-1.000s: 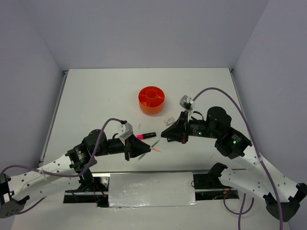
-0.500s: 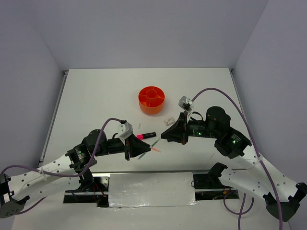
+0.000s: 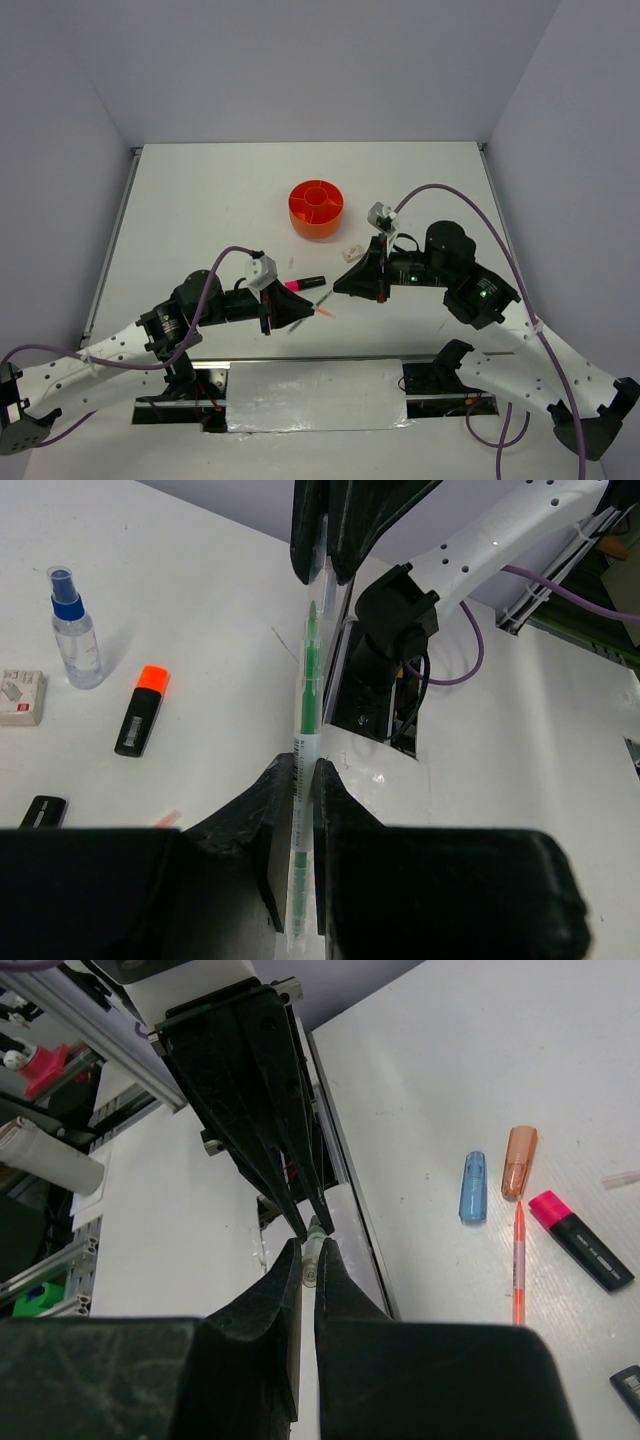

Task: Sort the stationery into containers
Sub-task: Close the pen cap on the pen.

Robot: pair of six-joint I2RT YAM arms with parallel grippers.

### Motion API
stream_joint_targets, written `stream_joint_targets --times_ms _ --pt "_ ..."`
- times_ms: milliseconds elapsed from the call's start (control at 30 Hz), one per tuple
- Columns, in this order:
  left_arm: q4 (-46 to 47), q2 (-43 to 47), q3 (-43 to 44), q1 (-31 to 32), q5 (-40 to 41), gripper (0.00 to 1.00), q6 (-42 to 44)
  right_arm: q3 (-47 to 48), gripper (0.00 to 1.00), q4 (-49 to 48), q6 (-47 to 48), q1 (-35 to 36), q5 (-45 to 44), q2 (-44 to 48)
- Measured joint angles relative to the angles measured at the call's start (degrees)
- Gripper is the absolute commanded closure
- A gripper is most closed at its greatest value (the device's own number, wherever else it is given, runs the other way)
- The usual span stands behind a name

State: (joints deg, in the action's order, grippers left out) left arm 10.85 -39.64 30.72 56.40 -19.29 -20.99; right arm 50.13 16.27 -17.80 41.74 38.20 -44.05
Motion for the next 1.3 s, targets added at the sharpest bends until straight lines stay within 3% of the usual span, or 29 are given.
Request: stream_joint_targets --times_ms 900,1000,1067,1167,1300 --pt "0.3 -3.0 -0.2 0.0 0.2 1.00 -0.3 -3.7 0.97 -4.1 -0.5 1.3 1.3 -3.7" --pt "0.3 -3.1 -0.2 0.0 0.3 1.00 -0.3 -3.8 0.87 -4.5 -0.5 1.5 1.0 -3.8" --pt "0.6 -3.3 -0.2 0.0 0.3 1.00 -0.3 -4.0 0.71 -5.0 -0.7 1.6 0.9 -3.5" --pt "3.0 -4.3 -0.2 0.0 0.4 1.00 -0.4 -4.4 0.60 -5.6 -1.0 2.1 0.6 -2.8" --pt "6.1 -5.3 -0.1 0.0 0.8 1.00 -0.7 -4.4 0.56 -5.9 -1.8 2.6 0.1 -2.3"
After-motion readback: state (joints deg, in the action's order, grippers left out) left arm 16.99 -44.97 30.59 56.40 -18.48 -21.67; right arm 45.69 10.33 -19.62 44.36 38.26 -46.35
